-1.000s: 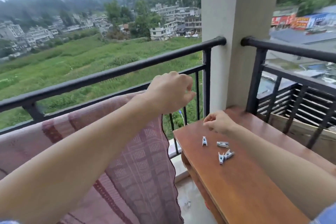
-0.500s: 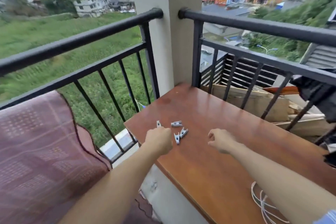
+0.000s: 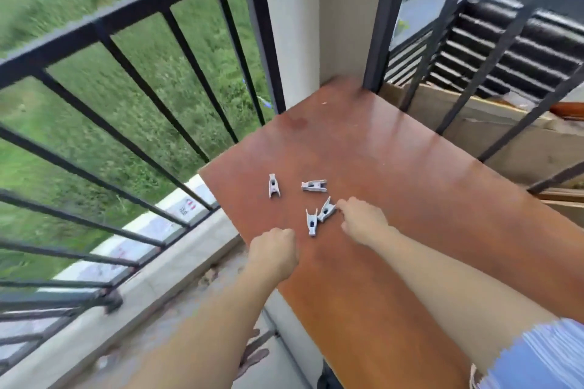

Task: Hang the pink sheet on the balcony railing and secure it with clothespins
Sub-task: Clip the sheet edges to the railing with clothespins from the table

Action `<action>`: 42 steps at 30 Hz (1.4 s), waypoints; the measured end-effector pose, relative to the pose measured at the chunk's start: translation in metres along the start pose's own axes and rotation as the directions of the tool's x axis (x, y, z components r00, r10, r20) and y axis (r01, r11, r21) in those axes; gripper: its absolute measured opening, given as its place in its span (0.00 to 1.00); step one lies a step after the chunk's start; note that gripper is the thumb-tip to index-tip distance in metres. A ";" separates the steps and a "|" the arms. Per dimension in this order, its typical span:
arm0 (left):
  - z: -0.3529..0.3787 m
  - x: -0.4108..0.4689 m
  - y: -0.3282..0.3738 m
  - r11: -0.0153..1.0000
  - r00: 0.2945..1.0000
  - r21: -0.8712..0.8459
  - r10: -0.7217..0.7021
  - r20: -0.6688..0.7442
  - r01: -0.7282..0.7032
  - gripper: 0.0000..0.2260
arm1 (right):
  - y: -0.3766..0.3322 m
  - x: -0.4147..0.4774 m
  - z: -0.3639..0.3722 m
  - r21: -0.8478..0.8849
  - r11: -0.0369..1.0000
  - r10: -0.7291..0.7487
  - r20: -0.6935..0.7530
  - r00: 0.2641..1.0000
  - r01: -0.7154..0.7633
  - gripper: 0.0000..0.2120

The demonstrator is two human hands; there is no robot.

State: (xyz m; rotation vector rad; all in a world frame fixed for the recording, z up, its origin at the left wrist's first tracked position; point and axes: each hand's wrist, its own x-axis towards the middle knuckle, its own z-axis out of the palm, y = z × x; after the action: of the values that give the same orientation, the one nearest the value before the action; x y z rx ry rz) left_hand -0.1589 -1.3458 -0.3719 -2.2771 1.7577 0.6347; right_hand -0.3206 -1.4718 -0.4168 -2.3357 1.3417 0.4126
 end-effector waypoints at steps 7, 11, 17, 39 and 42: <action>0.035 0.044 -0.005 0.994 0.998 -0.090 -0.062 0.019 0.063 0.05 | 0.006 0.053 0.019 -0.094 0.993 -0.070 0.018 0.997 0.072 0.25; 0.045 0.070 0.011 0.984 0.993 -0.162 -0.090 -0.081 0.076 0.11 | 0.036 0.051 0.032 -0.088 0.996 -0.003 -0.089 0.996 -0.005 0.14; 0.066 0.095 0.039 0.997 0.997 -0.071 -0.009 -0.080 0.003 0.19 | 0.088 0.025 0.050 0.020 0.997 0.080 -0.221 0.972 -0.078 0.13; -0.184 -0.079 0.037 0.985 0.907 0.139 0.148 -0.394 -0.101 0.12 | 0.020 -0.113 -0.074 0.470 0.883 0.202 -0.341 0.918 -0.020 0.13; -0.245 -0.144 0.039 0.946 0.863 0.313 0.224 -0.453 -0.082 0.07 | -0.013 -0.147 -0.105 0.504 0.852 0.136 -0.470 0.872 0.138 0.11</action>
State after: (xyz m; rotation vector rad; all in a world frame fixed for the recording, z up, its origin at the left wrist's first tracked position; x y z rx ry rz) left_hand -0.1727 -1.3306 -0.0861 -2.2274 2.0961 -0.1964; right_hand -0.3769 -1.4074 -0.2569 -2.0200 1.4332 -0.5458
